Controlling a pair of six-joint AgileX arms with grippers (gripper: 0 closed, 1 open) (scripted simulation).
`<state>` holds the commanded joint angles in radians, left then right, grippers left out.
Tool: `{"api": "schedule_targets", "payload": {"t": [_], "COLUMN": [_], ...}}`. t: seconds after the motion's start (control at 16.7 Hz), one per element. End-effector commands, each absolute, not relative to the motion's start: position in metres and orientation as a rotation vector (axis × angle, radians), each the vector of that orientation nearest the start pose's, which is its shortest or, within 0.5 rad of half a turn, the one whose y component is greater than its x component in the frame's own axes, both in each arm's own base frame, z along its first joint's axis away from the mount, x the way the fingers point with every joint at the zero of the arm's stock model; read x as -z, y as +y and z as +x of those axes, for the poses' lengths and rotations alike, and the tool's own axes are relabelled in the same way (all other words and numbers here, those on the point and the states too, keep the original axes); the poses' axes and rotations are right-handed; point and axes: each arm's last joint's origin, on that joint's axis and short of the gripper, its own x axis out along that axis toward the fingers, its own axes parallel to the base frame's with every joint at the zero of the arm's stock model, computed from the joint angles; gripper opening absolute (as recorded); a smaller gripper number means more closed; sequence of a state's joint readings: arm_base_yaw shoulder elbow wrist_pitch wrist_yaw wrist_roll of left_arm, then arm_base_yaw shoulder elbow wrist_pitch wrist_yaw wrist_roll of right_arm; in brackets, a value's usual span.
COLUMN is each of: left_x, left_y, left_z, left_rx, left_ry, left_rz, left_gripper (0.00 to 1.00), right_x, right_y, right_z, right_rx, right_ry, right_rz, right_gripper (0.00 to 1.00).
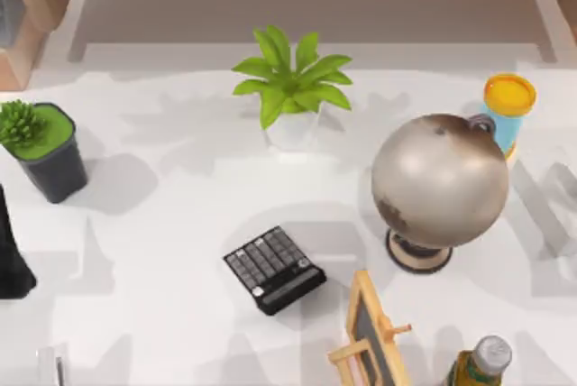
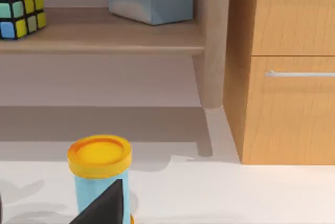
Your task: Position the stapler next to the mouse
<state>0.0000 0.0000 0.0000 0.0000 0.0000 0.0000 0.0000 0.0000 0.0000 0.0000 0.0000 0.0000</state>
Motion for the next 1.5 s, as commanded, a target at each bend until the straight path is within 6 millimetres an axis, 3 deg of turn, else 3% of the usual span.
{"api": "schedule_targets", "payload": {"t": [0.18,0.36,0.72,1.14,1.5], "left_x": [-0.161,-0.165,-0.169,-0.167,-0.168], "left_y": [-0.002,-0.006,-0.022,-0.048,-0.057], "left_z": [0.106,0.108,0.123,0.146,0.152], "left_rx": [0.005,0.037,0.052,-0.136,-0.220], "left_ry": [0.017,0.151,0.748,1.412,1.560], "left_rz": [-0.009,-0.071,-0.226,-0.240,-0.214], "left_gripper": [1.00,1.00,1.00,1.00,1.00], "right_x": [-0.160,-0.160,-0.160,-0.160,-0.160], "right_y": [-0.001,-0.001,-0.001,-0.001,-0.001], "right_z": [0.106,0.106,0.106,0.106,0.106], "right_rx": [0.000,0.000,0.000,0.000,0.000], "right_ry": [0.000,0.000,0.000,0.000,0.000], "right_rz": [0.000,0.000,0.000,0.000,0.000], "right_gripper": [1.00,1.00,1.00,1.00,1.00]}}
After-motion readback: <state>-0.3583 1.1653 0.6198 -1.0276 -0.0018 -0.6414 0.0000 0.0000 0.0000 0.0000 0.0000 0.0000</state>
